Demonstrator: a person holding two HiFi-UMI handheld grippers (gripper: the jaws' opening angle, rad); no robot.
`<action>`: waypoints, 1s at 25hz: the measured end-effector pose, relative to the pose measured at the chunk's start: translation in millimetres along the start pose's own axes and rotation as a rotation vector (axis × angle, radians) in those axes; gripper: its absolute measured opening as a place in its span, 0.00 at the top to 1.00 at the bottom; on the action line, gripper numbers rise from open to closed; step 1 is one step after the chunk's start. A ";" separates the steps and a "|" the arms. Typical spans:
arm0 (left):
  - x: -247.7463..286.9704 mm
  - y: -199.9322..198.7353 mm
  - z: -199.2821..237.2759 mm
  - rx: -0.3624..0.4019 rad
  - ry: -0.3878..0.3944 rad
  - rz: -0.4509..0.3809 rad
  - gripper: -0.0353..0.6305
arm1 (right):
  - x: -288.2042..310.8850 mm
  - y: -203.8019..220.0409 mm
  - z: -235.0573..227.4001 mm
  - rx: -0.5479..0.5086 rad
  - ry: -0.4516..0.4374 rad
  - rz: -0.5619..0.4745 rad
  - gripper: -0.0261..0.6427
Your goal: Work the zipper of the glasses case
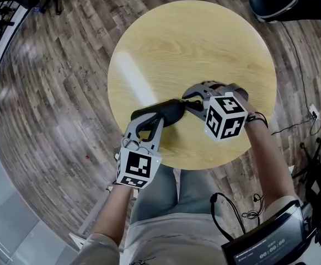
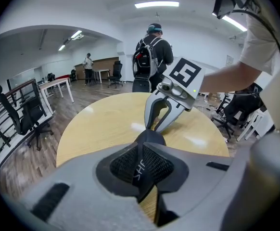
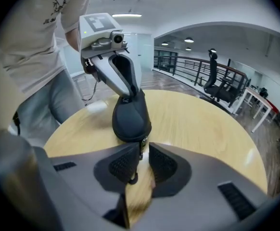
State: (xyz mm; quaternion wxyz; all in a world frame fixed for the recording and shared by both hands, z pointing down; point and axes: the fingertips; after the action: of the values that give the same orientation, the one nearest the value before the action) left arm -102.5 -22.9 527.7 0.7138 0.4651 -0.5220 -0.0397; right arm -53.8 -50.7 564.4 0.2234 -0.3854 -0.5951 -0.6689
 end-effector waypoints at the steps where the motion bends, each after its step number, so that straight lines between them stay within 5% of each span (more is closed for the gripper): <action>1: 0.2 0.0 -0.6 0.006 0.003 0.002 0.91 | 0.5 -0.1 0.8 -0.027 -0.033 0.018 0.89; 6: 1.6 -1.4 -0.3 0.021 -0.008 -0.001 0.91 | 5.6 0.4 3.1 -0.158 -0.191 0.121 0.89; 11: 1.5 -1.7 0.1 0.022 -0.010 -0.002 0.91 | 8.0 -0.1 3.8 -0.155 -0.291 0.153 0.95; 22: 1.3 1.9 -2.5 0.022 -0.013 -0.006 0.89 | 2.3 4.0 12.9 -0.204 -0.232 0.263 0.96; 25: 2.5 2.2 -2.5 -0.006 0.003 0.005 0.88 | 0.7 6.0 16.8 -0.148 -0.199 0.254 0.96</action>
State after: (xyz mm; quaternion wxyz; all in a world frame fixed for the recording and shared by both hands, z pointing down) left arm -100.4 -21.5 531.0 0.7161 0.4616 -0.5221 -0.0387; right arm -45.5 -35.5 568.7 0.2172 -0.5374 -0.5098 -0.6357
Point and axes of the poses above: the fingertips, and each gripper's own axes: x forward along the fingers, z to its left, y out of its underside, and after that the axes turned 2 degrees about x, right-handed
